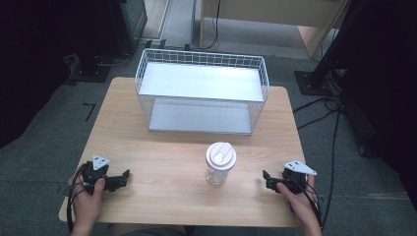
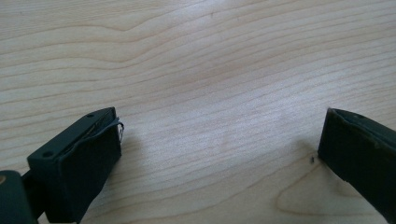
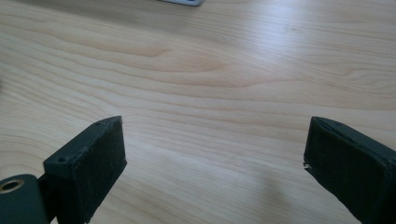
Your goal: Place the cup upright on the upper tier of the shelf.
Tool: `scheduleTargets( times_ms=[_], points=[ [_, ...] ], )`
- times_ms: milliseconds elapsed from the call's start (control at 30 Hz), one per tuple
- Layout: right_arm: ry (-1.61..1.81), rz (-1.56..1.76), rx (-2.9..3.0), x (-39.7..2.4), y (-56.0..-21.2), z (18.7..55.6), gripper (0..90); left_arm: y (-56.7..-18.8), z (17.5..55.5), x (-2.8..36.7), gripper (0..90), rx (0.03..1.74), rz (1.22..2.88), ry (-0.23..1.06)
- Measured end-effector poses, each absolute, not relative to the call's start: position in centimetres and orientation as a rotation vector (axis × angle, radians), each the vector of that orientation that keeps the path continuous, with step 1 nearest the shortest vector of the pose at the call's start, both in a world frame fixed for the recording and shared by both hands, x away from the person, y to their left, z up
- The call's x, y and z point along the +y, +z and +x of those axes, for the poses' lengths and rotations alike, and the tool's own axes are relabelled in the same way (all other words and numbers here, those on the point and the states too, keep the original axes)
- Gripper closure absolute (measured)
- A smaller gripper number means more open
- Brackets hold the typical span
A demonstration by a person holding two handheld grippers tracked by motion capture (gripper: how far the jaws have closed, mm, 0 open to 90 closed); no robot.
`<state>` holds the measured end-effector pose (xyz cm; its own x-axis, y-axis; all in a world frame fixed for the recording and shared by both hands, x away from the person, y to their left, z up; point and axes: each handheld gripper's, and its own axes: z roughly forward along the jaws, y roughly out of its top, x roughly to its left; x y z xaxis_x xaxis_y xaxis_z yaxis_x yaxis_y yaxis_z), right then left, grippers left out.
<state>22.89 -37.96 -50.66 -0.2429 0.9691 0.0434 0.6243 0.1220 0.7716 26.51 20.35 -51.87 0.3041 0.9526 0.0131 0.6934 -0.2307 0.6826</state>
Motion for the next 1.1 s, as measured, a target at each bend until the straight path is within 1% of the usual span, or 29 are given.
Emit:
scheduleTargets(
  times_ms=[400, 1100],
  points=[
    [1.007, 1.433, 2.024, -33.9, -50.3, 22.8, 5.4, -51.9, 26.5, 20.4, 0.0, 1.456, 2.005, 0.59],
    [1.049, 1.317, 2.174, -30.2, -50.9, 22.5, 5.4, -51.9, 26.5, 20.4, 0.0, 1.457, 2.005, 0.59]
  ],
)
